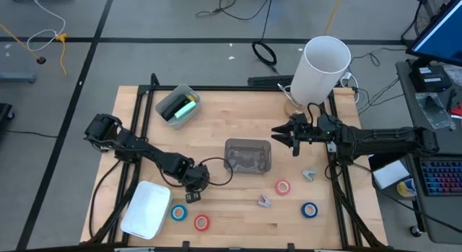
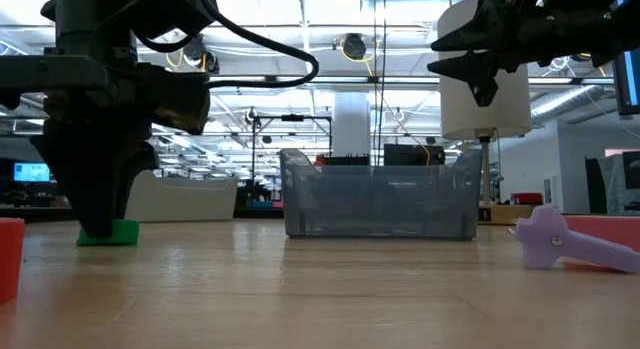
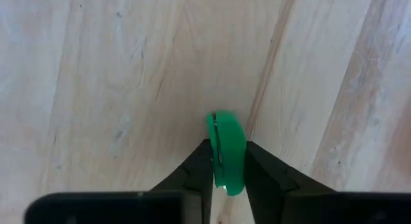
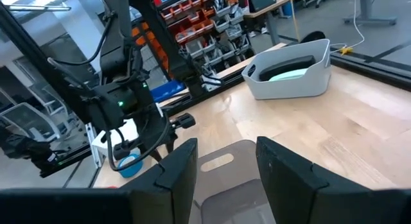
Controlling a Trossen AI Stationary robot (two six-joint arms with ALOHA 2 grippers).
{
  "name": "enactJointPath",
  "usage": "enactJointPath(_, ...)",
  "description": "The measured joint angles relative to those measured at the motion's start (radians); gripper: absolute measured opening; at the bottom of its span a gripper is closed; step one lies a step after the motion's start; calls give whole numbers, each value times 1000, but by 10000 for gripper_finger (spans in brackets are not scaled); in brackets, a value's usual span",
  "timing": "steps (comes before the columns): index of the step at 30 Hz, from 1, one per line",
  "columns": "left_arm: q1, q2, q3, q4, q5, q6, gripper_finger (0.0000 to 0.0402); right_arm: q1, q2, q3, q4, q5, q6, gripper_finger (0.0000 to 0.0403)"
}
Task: Pick and place Stapler, Stapler remover, tape
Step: Put the green stapler into the gray bin
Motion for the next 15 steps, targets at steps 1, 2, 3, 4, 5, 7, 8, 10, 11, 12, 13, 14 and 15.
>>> enactJointPath(1,5,-8,0,-2,1,4,63,0,0,0,0,0,-1,155)
enactJointPath(2,11,-15,0,-3,5,12,58,0,0,0,0,0,-2,155)
enactJointPath(3,18,-26,-1,-3,7,25,55,0,0,0,0,0,-1,155)
enactJointPath(4,26,-39,-3,-8,4,40,54,0,0,0,0,0,-1,155)
enactJointPath(5,37,-50,-4,-17,-18,56,54,0,0,0,0,0,-1,155)
enactJointPath(7,67,-75,-4,-30,-48,74,62,0,0,0,0,0,-2,155)
enactJointPath(8,82,-93,-4,-46,-65,81,68,0,0,0,0,0,-2,155)
enactJointPath(10,118,-130,-3,-77,-85,97,79,0,0,0,0,0,-4,155)
enactJointPath(11,141,-148,-3,-91,-94,110,82,0,0,0,0,0,-4,155)
enactJointPath(12,166,-171,-3,-114,-108,124,83,0,0,0,0,-1,-4,155)
enactJointPath(13,193,-200,-3,-133,-137,143,84,0,0,0,0,-1,-4,155)
enactJointPath(14,219,-231,-3,-143,-169,161,85,0,0,0,0,-2,-4,155)
enactJointPath(15,251,-263,-1,-154,-205,182,85,0,0,0,0,-2,-4,155)
